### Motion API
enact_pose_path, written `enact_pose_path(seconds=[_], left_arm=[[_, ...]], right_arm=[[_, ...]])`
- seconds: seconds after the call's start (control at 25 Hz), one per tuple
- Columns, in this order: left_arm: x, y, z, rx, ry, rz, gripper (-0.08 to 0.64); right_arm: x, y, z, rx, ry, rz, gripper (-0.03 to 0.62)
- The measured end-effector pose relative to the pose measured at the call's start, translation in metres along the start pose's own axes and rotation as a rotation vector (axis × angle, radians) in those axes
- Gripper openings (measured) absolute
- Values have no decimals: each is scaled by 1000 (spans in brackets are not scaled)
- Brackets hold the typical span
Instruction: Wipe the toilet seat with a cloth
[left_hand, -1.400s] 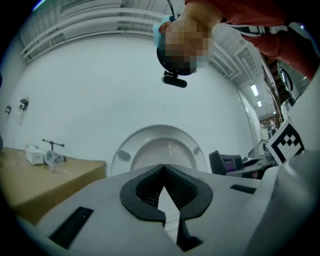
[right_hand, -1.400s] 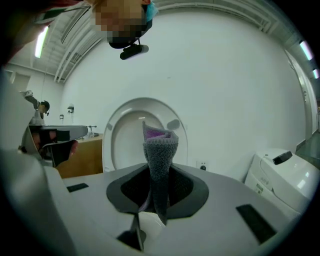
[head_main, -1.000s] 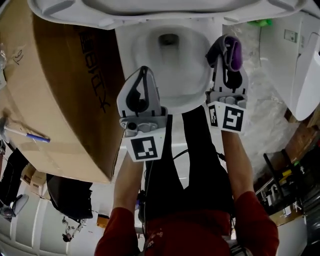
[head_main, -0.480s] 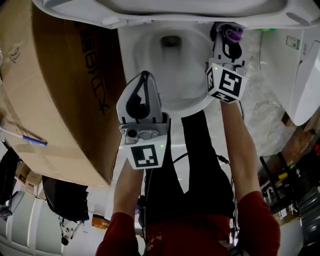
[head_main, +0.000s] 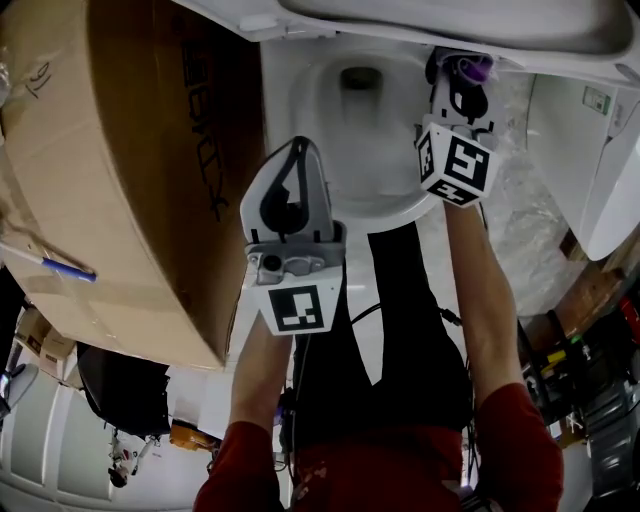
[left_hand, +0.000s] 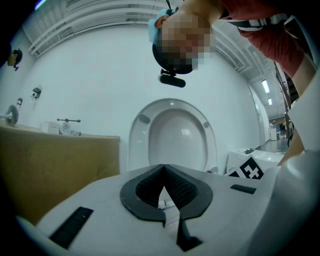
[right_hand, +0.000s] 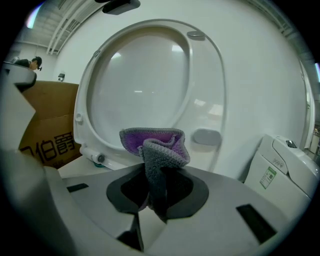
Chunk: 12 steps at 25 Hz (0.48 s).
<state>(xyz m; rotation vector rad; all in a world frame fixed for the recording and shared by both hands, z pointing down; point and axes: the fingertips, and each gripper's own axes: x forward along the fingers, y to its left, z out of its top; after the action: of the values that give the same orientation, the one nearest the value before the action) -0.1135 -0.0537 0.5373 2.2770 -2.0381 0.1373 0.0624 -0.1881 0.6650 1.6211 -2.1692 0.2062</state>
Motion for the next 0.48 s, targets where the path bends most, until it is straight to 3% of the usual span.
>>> enact_pose_path(seconds=[0.28, 0.48], left_arm=[[-19, 35, -8, -25, 11, 51, 12], [-33, 55, -11, -36, 17, 82, 12]], right_arm=[[11, 49, -4, 10, 64, 65, 63], [23, 103, -3, -14, 121, 160, 63]])
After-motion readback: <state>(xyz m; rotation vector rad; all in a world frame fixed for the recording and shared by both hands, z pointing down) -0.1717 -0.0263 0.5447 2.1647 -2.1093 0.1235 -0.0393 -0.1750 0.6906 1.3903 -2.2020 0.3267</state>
